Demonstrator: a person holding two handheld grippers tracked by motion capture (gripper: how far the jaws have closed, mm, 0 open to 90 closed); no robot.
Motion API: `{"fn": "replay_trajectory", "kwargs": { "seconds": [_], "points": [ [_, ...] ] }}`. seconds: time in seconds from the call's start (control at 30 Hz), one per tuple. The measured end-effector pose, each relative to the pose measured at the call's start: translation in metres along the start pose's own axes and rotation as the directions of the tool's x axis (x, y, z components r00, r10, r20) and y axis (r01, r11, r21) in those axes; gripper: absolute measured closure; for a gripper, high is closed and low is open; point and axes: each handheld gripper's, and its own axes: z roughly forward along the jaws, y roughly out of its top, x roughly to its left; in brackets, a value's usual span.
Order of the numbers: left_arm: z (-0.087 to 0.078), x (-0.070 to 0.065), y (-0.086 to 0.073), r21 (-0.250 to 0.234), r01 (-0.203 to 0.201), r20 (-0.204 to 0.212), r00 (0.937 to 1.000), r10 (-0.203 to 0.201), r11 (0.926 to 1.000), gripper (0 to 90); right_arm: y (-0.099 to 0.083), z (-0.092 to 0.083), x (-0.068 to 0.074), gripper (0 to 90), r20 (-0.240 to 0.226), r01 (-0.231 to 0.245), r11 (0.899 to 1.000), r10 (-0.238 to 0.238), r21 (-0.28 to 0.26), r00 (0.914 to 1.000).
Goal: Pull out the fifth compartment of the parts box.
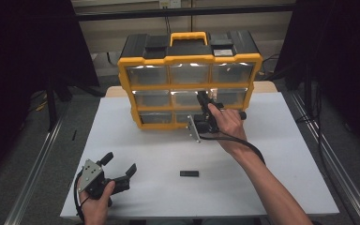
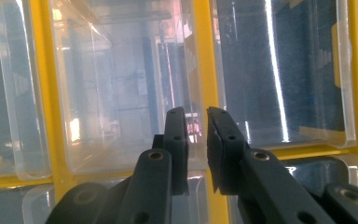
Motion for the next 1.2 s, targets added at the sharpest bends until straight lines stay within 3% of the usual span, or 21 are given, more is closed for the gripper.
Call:
{"fn": "replay_trajectory", "kwargs": {
  "seconds": [1.2],
  "points": [
    [0.001,0.000,0.000,-0.010,0.008,0.001,1.0000,-0.008,0.9999,3.9,0.001,-0.011,-0.003,79.0,-0.022,-0.004,1.000,0.003,-0.024,0.9998]
  ]
}}
